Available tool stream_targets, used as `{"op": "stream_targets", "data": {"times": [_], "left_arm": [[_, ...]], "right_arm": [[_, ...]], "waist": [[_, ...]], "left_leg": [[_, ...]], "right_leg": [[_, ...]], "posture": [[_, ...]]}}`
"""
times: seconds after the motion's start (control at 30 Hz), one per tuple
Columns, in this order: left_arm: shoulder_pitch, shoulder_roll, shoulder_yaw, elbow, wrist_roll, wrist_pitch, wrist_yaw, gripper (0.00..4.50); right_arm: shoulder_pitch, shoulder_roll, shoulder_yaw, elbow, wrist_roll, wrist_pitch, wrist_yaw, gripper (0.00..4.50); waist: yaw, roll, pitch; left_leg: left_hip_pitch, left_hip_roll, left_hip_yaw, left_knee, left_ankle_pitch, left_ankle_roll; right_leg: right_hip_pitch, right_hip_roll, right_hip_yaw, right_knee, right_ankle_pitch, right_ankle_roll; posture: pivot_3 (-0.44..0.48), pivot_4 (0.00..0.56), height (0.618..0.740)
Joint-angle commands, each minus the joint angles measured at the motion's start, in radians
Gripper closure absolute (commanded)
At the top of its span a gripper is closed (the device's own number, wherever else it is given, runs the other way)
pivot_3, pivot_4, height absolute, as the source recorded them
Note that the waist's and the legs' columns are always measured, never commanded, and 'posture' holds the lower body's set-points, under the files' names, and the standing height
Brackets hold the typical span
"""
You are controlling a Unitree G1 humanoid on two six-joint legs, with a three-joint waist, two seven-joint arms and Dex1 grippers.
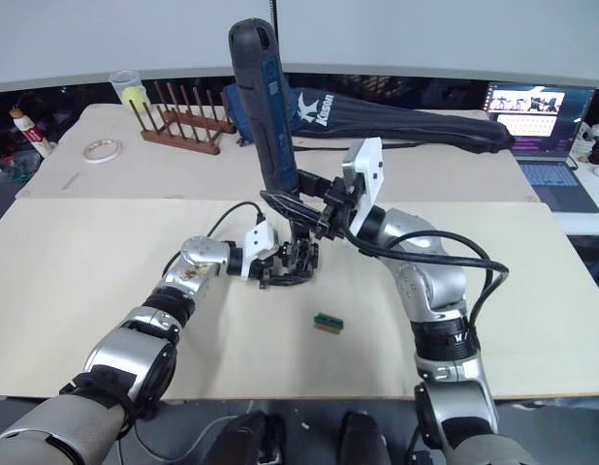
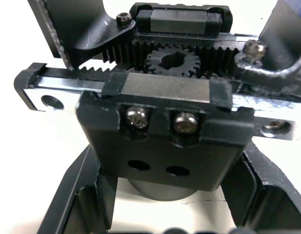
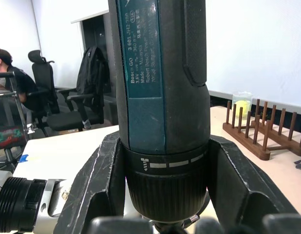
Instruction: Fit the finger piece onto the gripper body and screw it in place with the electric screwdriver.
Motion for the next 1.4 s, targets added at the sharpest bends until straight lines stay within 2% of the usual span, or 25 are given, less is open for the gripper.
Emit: {"op": "stream_targets", "data": {"times": [0.03,1.4], "left_arm": [[-0.003,0.015,0.014,-0.023,0.001,-0.004,0.001,2.17],[-0.008,0.016,0.017,-0.030,-0.002,0.002,-0.005,2.17]], "right_arm": [[-0.009,0.012,-0.015,-0.031,0.024,-0.019,-0.005,2.55],[0.005,0.012,-0.002,-0.016,0.008,-0.022,-0.001,2.55]], "waist": [[0.000,0.000,0.000],[0.000,0.000,0.000]], "left_leg": [[0.000,0.000,0.000,0.000,0.000,0.000],[0.000,0.000,0.000,0.000,0.000,0.000]], "right_leg": [[0.000,0.000,0.000,0.000,0.000,0.000],[0.000,0.000,0.000,0.000,0.000,0.000]], "posture": [[0.000,0.150,0.730],[0.000,0.150,0.730]]}}
